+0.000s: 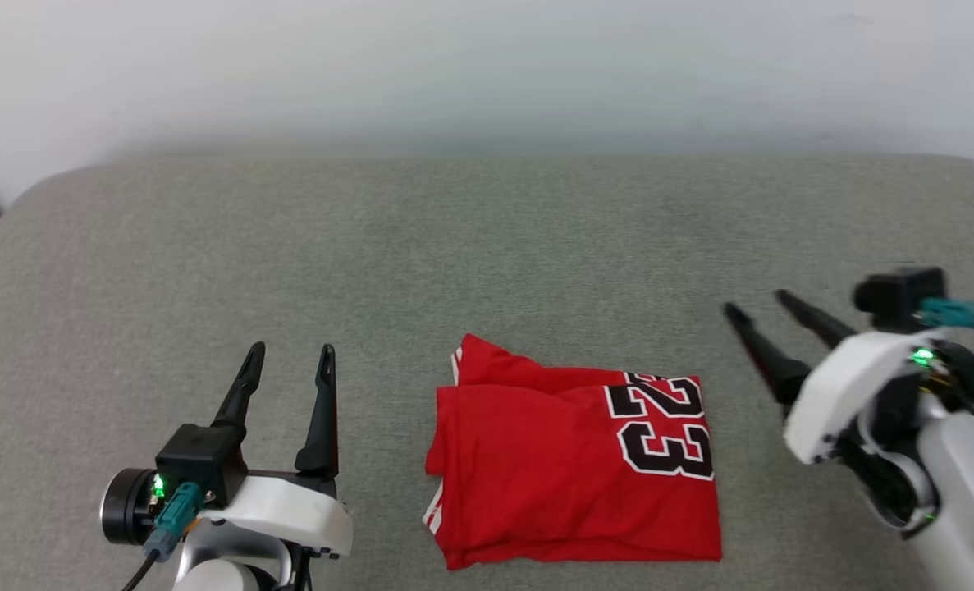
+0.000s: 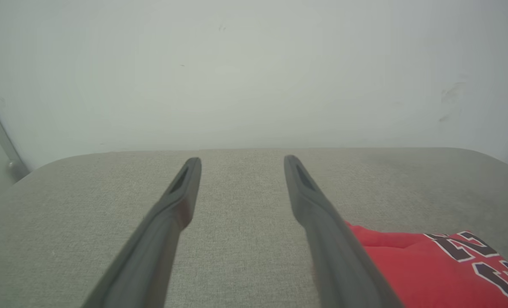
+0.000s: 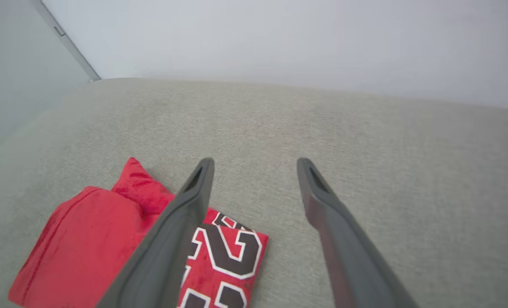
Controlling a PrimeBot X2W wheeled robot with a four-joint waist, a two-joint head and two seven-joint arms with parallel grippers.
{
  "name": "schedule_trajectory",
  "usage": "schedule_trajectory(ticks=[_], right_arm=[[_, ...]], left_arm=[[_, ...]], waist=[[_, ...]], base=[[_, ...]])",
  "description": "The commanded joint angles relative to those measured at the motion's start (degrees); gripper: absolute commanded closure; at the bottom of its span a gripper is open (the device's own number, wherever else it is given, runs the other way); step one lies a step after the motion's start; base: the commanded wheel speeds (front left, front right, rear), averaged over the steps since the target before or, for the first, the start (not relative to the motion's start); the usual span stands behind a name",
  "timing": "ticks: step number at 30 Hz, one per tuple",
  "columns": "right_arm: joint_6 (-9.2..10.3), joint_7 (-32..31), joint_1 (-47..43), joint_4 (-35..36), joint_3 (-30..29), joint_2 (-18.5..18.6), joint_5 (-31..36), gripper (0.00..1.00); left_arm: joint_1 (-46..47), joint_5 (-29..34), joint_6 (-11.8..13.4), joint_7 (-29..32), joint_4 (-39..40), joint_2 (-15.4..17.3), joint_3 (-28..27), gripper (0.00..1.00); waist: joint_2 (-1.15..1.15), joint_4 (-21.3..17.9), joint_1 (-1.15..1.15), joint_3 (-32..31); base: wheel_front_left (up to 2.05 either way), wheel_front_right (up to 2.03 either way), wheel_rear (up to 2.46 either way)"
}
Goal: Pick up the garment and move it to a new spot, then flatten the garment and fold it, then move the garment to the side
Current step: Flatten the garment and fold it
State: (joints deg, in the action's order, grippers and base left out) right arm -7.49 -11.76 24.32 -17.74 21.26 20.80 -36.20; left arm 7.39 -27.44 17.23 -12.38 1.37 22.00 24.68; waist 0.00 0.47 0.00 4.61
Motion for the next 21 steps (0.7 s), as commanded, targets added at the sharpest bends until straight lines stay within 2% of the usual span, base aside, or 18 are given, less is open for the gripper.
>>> schedule_trajectory(ticks=[1,3,4,5,11,16,21], right_arm=[[0.00,1.40,-1.80,0.31,-2.78,0.05,2.34,0.00],[0.00,3.39,-3.77,1.67,-7.38,-0.11,6.10,0.00],[0.00,5.89,-6.09,4.03,-12.01,-1.23,9.30,0.00],[0.00,9.66,-11.60,10.13,-19.13,-4.43,13.76,0.00],[0.01,10.36,-19.14,18.54,-21.43,-8.72,17.78,0.00],[0.01,9.61,-23.74,21.04,-21.81,-11.60,19.44,0.00],[0.01,8.99,-24.84,22.16,-21.74,-12.63,20.56,0.00]], left_arm=[[-0.66,-0.24,0.33,-0.48,-0.17,0.32,-0.37,0.00],[-1.40,-0.55,0.54,-0.57,-0.47,0.53,-0.81,0.00],[-1.72,-0.74,0.76,-0.76,-0.57,0.59,-1.22,0.00],[-2.90,-1.12,1.12,-1.03,-0.90,0.79,-1.69,0.00],[-4.85,-1.49,1.80,-1.25,-1.18,0.96,-1.99,0.00],[-6.79,-1.72,2.36,-1.35,-1.40,1.10,-1.82,0.00],[-7.63,-1.86,2.51,-1.23,-1.04,1.43,-1.73,0.00]], waist=[[0.00,-1.03,0.00,-0.64],[0.00,-1.94,0.00,-0.90],[0.00,-2.57,0.00,-1.19],[0.00,-3.31,0.00,-2.03],[0.00,-3.84,0.00,-3.41],[0.00,-3.76,0.00,-4.62],[0.00,-3.81,0.00,-4.87]], base=[[0.00,0.00,0.00],[0.00,0.00,0.00],[0.00,0.00,0.00],[0.00,0.00,0.00],[0.00,0.00,0.00],[0.00,0.00,0.00],[0.00,0.00,0.00]])
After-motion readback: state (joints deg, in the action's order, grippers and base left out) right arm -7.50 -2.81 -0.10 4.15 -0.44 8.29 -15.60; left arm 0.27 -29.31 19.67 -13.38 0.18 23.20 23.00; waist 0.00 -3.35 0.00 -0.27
